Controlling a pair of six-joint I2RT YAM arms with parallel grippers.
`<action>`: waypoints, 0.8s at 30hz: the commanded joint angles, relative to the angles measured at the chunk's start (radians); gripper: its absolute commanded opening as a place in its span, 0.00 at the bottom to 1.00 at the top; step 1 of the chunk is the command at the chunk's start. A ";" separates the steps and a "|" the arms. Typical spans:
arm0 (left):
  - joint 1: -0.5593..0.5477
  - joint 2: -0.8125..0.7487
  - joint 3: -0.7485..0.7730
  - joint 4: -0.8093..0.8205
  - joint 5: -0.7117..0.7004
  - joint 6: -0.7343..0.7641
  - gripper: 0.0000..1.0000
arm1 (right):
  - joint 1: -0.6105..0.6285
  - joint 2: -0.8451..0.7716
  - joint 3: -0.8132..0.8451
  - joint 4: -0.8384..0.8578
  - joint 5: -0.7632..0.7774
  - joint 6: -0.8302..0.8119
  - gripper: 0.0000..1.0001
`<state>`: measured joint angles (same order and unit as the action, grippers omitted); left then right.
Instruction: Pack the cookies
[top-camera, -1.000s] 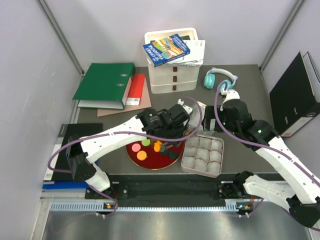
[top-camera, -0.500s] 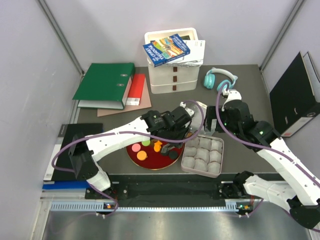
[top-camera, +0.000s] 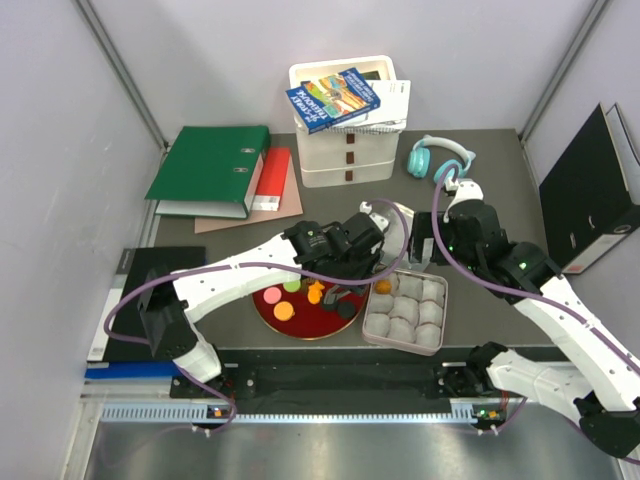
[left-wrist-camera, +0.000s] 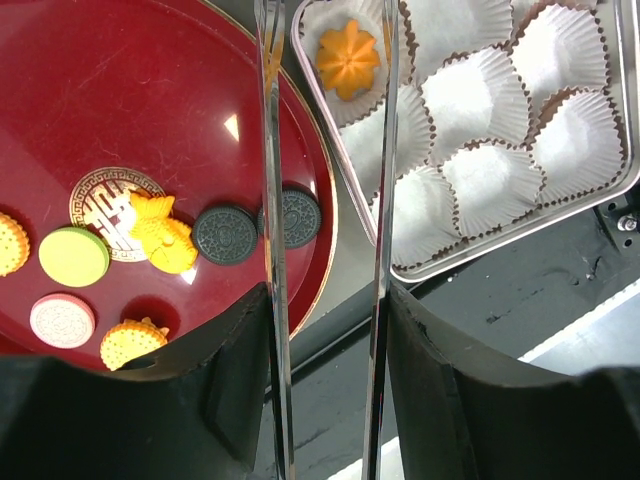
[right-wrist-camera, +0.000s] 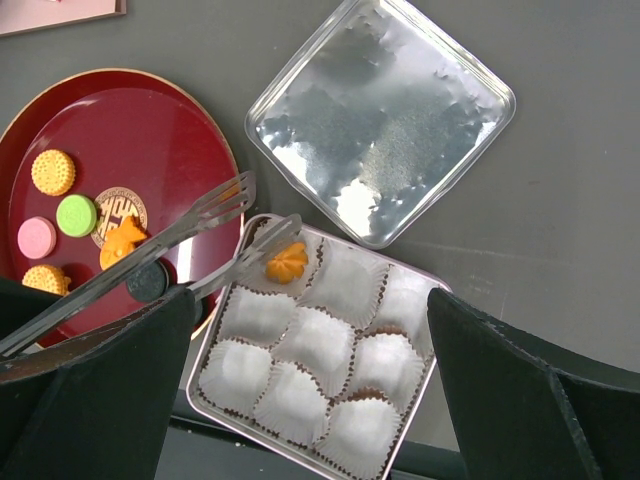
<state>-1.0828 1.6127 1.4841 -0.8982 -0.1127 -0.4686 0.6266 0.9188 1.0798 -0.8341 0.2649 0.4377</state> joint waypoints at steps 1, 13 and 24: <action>-0.002 -0.019 0.027 0.041 -0.005 0.007 0.52 | 0.012 -0.012 0.000 0.020 0.007 -0.004 0.99; 0.139 -0.263 -0.083 -0.185 -0.396 -0.200 0.54 | 0.012 -0.006 -0.014 0.050 -0.027 0.001 0.99; 0.293 -0.418 -0.343 -0.312 -0.377 -0.400 0.60 | 0.012 0.043 -0.009 0.087 -0.072 -0.001 0.99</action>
<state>-0.7879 1.2106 1.1759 -1.1744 -0.4778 -0.7879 0.6266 0.9512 1.0599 -0.7952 0.2157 0.4381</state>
